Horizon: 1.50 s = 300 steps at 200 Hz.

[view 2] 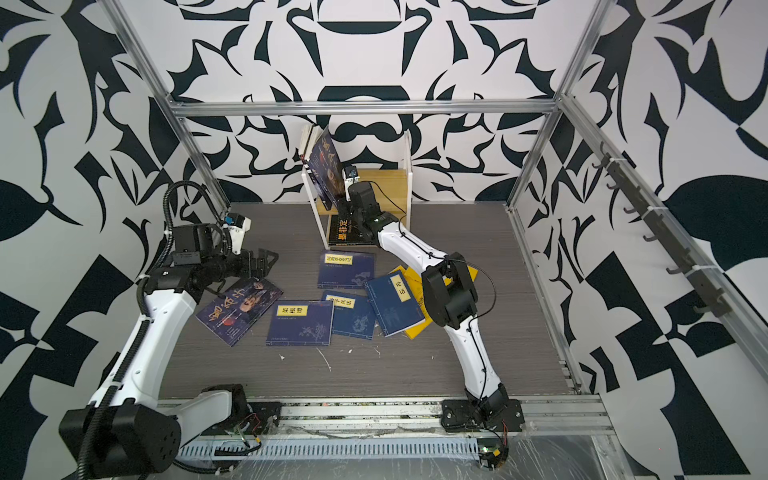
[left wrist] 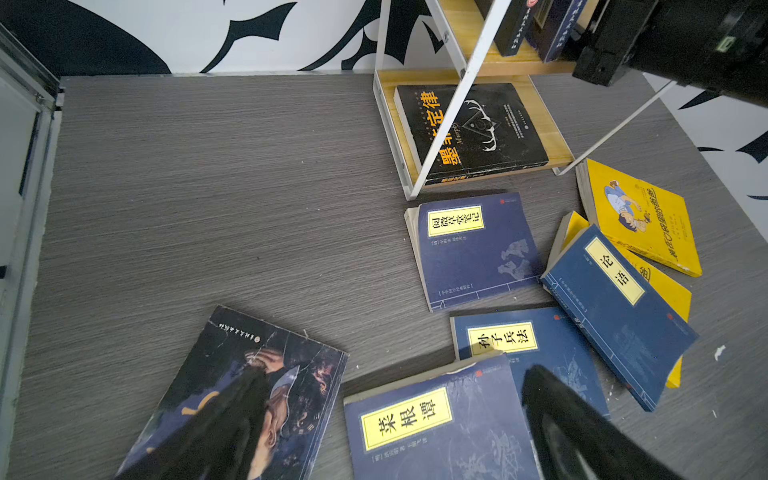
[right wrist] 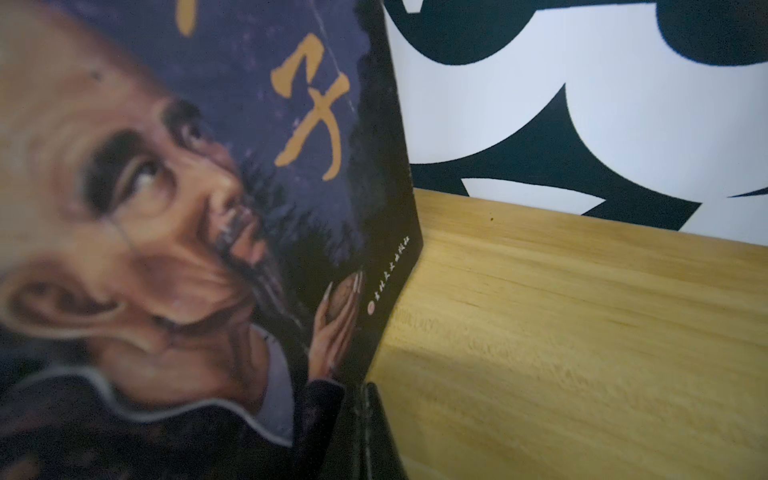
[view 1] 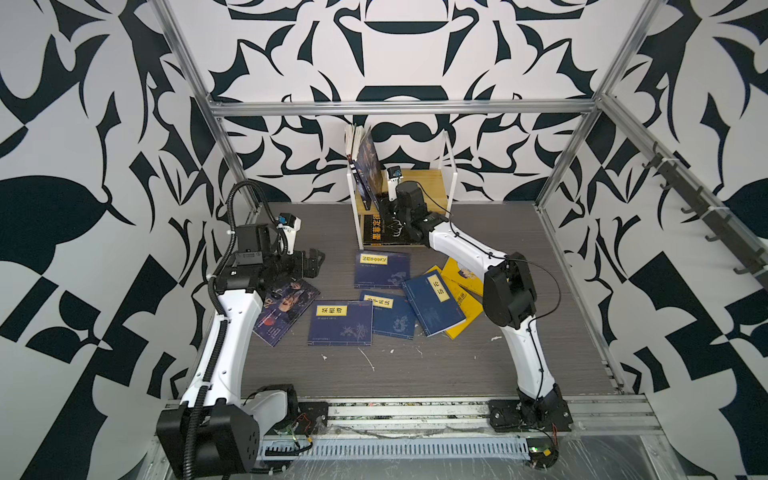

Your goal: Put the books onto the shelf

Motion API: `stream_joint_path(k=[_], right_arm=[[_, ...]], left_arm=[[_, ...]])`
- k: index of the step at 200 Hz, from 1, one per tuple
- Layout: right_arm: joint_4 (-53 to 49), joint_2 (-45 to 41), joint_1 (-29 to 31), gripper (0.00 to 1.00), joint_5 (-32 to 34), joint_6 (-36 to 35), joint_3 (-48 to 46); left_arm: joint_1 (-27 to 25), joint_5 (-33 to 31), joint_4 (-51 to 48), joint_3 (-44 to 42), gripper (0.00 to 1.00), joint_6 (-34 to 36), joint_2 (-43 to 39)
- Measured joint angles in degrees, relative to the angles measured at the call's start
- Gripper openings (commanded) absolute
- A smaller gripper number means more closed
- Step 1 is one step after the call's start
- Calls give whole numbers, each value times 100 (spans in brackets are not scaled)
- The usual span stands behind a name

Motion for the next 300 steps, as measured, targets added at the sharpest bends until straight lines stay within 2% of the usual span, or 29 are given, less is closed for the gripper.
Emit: stream_joint_path(k=[143, 201, 264, 280, 300], right_arm=[[-278, 310, 2, 7, -98, -87, 564], [-282, 693, 9, 7, -98, -151, 1121], [-348, 704, 9, 10, -90, -334, 1161], [-422, 688, 7, 14, -87, -378, 1172], [-673, 682, 2, 24, -85, -485, 1279]], left_arm=[[24, 4, -2, 0, 99, -2, 0], [44, 15, -2, 0, 99, -4, 0], [44, 15, -2, 0, 99, -4, 0], [44, 15, 0, 0, 99, -4, 0], [44, 20, -2, 0, 99, -2, 0]])
